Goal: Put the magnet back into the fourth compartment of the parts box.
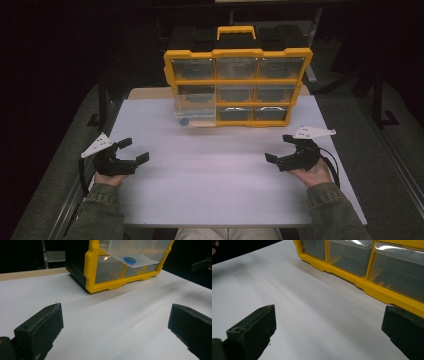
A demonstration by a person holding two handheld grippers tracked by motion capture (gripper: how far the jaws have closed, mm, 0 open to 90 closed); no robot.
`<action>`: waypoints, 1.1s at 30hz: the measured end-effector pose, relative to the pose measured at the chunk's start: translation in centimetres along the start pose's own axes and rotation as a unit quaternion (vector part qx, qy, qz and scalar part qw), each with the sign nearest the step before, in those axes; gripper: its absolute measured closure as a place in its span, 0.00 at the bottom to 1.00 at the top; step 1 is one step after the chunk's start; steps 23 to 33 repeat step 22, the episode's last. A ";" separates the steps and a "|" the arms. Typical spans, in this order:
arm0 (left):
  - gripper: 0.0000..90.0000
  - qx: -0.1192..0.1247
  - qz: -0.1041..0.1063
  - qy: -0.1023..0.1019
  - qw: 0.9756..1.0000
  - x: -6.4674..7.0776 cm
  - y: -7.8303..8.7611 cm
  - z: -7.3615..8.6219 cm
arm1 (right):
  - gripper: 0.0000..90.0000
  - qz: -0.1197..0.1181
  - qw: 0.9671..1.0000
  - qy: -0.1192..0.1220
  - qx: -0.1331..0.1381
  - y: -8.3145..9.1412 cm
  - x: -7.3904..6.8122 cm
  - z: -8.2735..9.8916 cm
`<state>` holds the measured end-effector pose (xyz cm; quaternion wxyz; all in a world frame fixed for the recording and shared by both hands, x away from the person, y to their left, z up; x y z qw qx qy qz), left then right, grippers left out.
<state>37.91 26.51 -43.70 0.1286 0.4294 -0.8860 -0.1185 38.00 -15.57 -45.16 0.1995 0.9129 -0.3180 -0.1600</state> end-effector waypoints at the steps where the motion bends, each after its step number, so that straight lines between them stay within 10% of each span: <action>1: 0.00 0.000 0.000 0.001 1.000 0.0 0.0 0.0 | 0.00 0.002 1.000 -0.001 0.002 0.1 0.1 0.1; 33: 0.00 0.007 0.003 0.005 1.000 0.1 0.3 -0.2 | 0.00 0.060 0.995 -0.012 0.079 3.8 1.1 1.6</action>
Point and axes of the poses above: each handheld gripper's, and its own axes: y roughly backward along the jaws, z roughly out of its underside, x roughly to its right, the point moved 10 cm from there along -y, roughly forward along the jaws, and after that the axes turned 5 degrees about -z, right-handed, at the moved point
